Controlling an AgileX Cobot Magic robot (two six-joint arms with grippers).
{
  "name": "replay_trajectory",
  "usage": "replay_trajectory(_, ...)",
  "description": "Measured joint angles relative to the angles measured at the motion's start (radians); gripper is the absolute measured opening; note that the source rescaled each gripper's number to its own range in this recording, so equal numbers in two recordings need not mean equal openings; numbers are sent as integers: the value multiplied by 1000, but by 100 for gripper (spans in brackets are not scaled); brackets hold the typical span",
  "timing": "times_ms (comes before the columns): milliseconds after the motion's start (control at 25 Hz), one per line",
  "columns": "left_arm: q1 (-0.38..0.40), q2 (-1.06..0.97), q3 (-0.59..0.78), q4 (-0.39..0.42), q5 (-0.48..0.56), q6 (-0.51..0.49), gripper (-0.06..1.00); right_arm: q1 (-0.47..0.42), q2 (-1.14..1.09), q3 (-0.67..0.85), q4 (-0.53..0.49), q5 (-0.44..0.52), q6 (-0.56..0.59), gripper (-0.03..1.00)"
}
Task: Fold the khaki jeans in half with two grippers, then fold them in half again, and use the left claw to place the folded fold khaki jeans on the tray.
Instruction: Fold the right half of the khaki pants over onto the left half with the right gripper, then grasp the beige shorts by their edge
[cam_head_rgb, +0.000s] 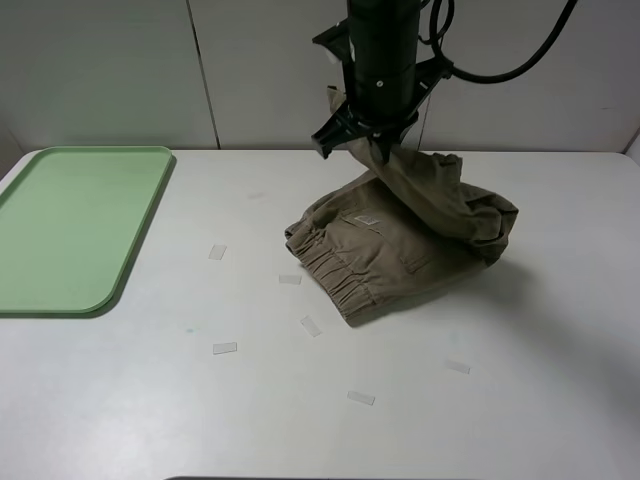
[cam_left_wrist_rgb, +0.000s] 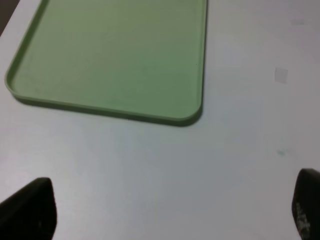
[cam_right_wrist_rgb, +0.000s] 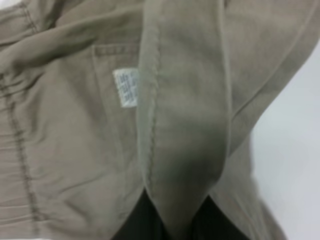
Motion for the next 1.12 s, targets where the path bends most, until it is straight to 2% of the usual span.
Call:
replay_trajectory(200, 0, 0, 0, 0, -1, 0, 93, 37, 0, 95, 42, -7, 6, 5)
replay_trajectory(440, 0, 0, 0, 0, -1, 0, 93, 38, 0, 99, 46, -8, 9, 7)
replay_trajectory(480, 0, 0, 0, 0, -1, 0, 93, 38, 0, 99, 47, -8, 17, 12)
replay_trajectory(520, 0, 0, 0, 0, -1, 0, 93, 38, 0, 99, 51, -8, 26, 22)
replay_trajectory(560, 0, 0, 0, 0, -1, 0, 93, 38, 0, 99, 59, -8, 38, 35)
replay_trajectory(640, 0, 0, 0, 0, -1, 0, 93, 38, 0, 90, 92, -15, 70, 74)
replay_trajectory(720, 0, 0, 0, 0, -1, 0, 93, 38, 0, 68, 131, -20, 94, 90)
replay_trajectory(840, 0, 0, 0, 0, -1, 0, 93, 38, 0, 28, 151, -22, 102, 98)
replay_trajectory(1120, 0, 0, 0, 0, -1, 0, 93, 38, -1, -18, 153, -15, 60, 100)
